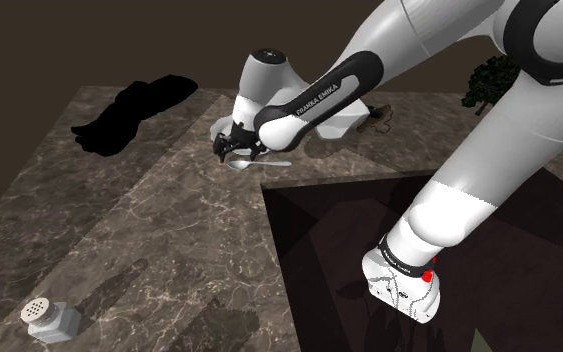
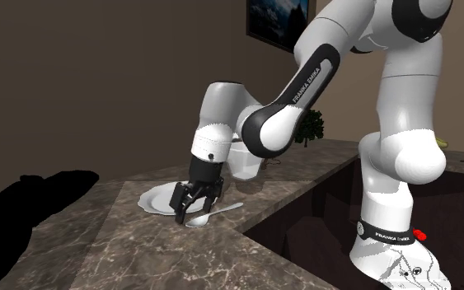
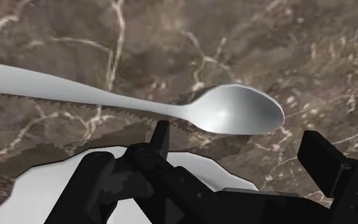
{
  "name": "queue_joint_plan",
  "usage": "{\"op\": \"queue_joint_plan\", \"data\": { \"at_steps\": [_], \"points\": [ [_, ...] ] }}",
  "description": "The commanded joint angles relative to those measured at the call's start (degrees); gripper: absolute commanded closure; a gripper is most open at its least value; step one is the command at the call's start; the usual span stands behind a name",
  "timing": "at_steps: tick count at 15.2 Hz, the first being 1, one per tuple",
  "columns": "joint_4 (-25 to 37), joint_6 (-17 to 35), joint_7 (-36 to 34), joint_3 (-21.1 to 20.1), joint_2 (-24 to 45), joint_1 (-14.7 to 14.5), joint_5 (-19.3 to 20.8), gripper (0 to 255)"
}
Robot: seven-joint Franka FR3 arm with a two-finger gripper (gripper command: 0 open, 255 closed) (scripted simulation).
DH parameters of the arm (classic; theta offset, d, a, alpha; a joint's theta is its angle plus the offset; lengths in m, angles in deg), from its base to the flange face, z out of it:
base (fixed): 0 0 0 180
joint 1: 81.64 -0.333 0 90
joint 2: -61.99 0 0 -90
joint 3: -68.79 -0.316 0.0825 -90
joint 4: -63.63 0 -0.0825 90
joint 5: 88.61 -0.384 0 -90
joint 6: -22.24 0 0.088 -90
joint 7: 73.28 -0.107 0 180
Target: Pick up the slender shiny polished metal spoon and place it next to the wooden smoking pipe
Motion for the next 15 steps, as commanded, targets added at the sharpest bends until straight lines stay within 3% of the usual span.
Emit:
{"op": "queue_joint_plan", "data": {
  "at_steps": [1, 7, 8, 15],
  "points": [
    [0.06, 0.32, -0.31, -0.04, 0.38, 0.03, 0.35, 0],
    [0.06, 0.30, -0.30, -0.04, 0.37, 0.03, 0.34, 0],
    [0.06, 0.30, -0.30, -0.04, 0.37, 0.03, 0.34, 255],
    [0.06, 0.30, -0.29, -0.04, 0.36, 0.03, 0.34, 255]
  ]
}}
